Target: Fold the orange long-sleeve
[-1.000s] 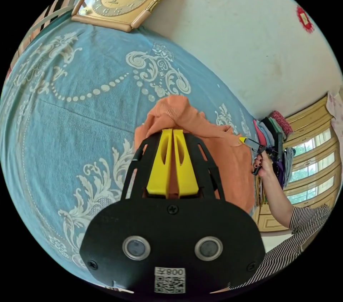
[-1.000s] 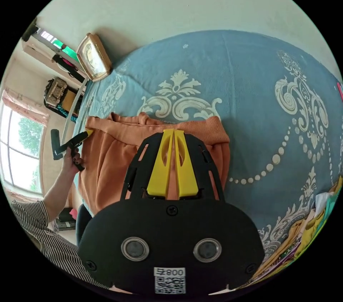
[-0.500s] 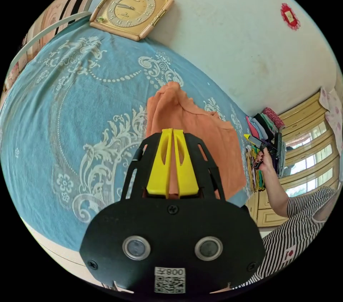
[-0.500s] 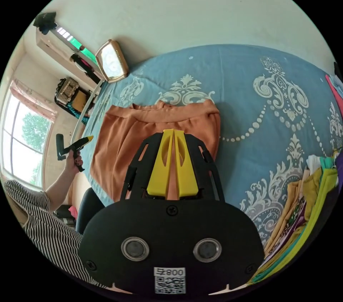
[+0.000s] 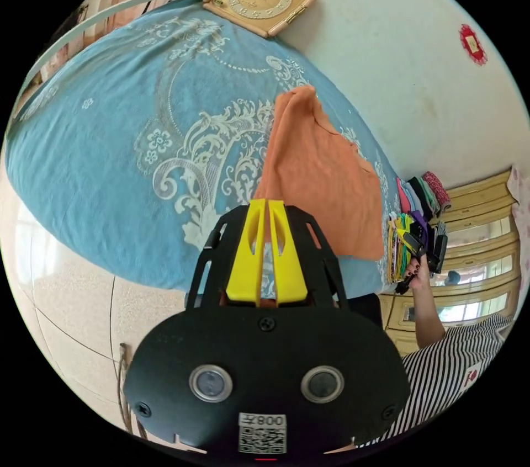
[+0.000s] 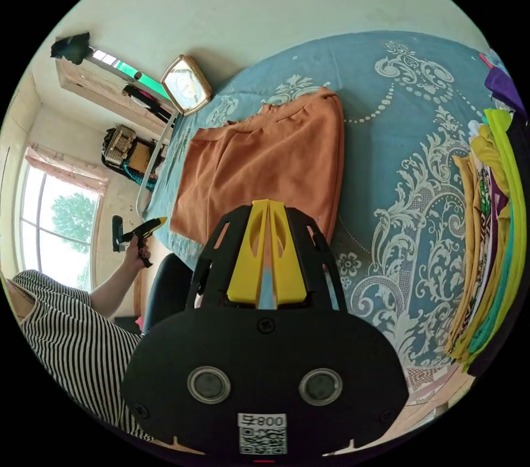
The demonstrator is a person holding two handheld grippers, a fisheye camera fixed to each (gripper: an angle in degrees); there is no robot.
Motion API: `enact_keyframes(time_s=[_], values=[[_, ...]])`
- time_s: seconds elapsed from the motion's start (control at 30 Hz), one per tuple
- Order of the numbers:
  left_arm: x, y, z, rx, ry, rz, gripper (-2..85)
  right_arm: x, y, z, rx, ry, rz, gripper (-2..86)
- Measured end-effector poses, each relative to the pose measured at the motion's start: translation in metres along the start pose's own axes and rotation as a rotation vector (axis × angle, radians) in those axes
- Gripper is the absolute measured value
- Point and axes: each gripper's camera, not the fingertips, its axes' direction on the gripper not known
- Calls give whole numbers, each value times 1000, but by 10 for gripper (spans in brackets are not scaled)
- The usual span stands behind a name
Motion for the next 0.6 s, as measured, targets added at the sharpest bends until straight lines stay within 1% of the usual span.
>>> enact_keyframes(time_s=[0.07,0.1,0.13,0.2,0.3,0.4,0.5,0.6], values=[[-17,20,13,-71,-20,-78,3,-2,13,29,-120,80,2,1],[-19,24,14,-77,-24,-89,3,2,21,50,-206,149,24,1],[-21,32,9,-53,-11,-108,3,3,27,55,-213,147,40,1],[-15,40,-3,-17,31,-91,3,-3,33,45,-141,126,62,1],[11,48,-17,22,95,11,3,-32,32,36,-58,113,21,1],[50,42,-2,-11,142,149,3,-84,13,52,-37,60,-117,1],[91,26,30,-47,155,267,3,-138,-17,95,-70,64,-251,1],[124,13,66,-116,83,378,3,-169,-42,156,-163,127,-314,1]])
